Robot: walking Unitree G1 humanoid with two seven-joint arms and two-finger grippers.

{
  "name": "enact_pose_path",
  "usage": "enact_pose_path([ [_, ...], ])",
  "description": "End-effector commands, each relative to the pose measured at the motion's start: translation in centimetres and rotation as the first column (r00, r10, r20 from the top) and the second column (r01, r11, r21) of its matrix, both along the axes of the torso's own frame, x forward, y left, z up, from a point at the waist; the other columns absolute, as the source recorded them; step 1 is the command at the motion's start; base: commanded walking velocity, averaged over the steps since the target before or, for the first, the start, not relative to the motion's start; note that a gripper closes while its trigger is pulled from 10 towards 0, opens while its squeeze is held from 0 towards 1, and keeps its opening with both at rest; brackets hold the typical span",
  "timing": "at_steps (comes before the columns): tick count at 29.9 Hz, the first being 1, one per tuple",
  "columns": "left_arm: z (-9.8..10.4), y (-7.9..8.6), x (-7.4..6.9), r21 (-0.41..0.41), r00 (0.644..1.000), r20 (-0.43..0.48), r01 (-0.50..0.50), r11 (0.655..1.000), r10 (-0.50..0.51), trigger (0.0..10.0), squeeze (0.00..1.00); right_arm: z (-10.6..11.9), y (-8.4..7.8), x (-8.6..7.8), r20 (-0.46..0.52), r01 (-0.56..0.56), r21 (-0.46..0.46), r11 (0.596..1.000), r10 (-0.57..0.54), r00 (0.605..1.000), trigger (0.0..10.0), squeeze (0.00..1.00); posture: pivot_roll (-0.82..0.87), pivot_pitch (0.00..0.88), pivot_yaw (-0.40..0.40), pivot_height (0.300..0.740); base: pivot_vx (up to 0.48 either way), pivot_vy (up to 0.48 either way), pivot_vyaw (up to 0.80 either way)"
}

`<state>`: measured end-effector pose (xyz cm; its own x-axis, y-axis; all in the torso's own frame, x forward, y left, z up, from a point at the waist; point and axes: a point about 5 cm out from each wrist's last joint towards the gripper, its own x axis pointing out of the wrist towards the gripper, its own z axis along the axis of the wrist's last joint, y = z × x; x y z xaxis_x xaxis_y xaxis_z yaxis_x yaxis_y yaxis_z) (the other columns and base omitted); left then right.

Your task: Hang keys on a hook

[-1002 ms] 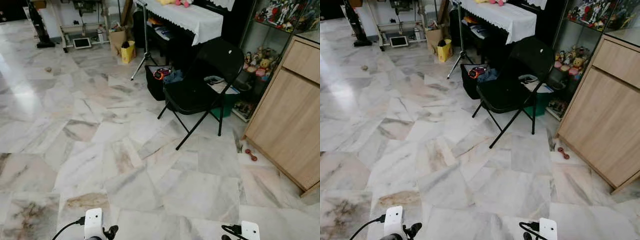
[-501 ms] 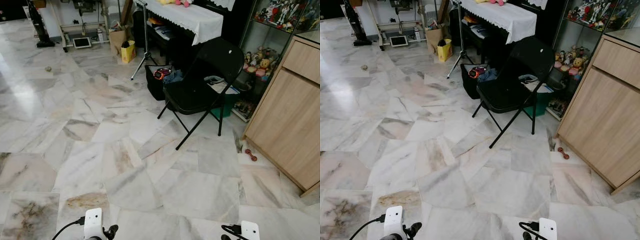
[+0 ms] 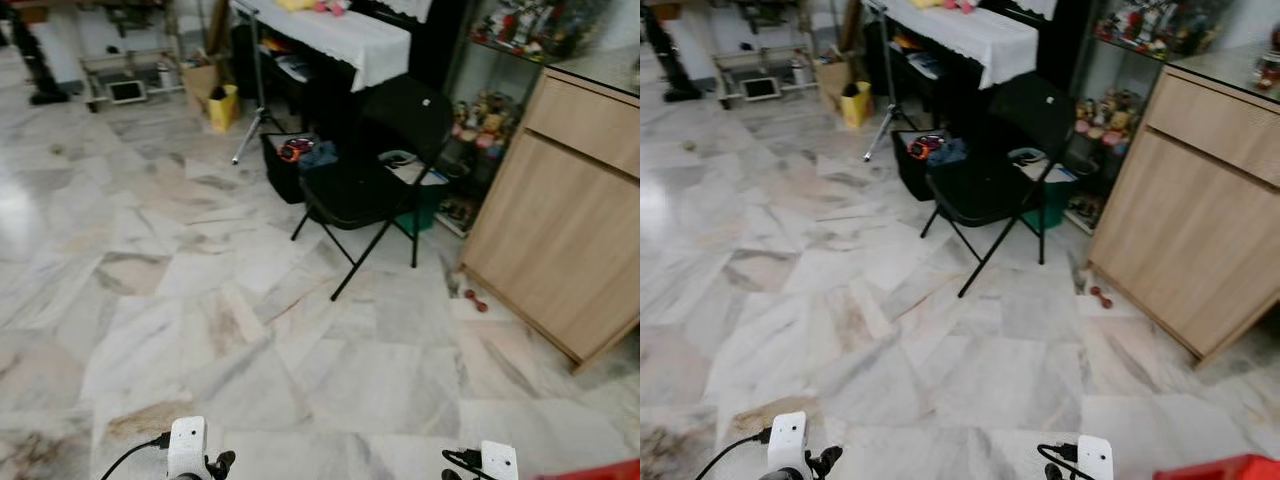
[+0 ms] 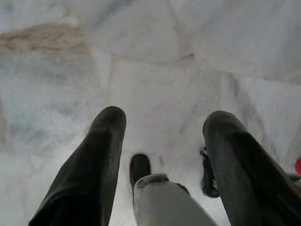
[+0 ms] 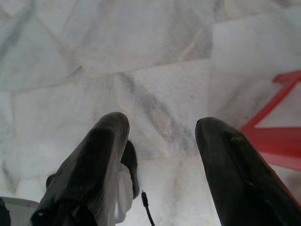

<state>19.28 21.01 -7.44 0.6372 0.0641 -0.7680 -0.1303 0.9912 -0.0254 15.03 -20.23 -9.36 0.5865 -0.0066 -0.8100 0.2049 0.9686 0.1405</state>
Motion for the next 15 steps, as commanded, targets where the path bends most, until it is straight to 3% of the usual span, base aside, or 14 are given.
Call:
enact_pose_path([
  [1,0.03,-0.10,0.08,0.001,1.000,0.008,-0.008,1.000,0.008,10.0,0.00,0.03,-0.39,-0.04,-0.007,0.001,-0.008,1.000,-0.001,1.000,10.0,0.00,0.04,0.000,-0.063,0.740,0.000,-0.285,-0.80],
  [15,0.04,-0.18,0.11,-0.009,1.000,0.006,0.007,1.000,-0.007,10.0,0.00,0.00,-0.34,-0.07,-0.012,0.005,-0.012,1.000,-0.005,1.000,10.0,0.00,0.04,0.000,-0.061,0.740,0.000,-0.020,-0.80],
])
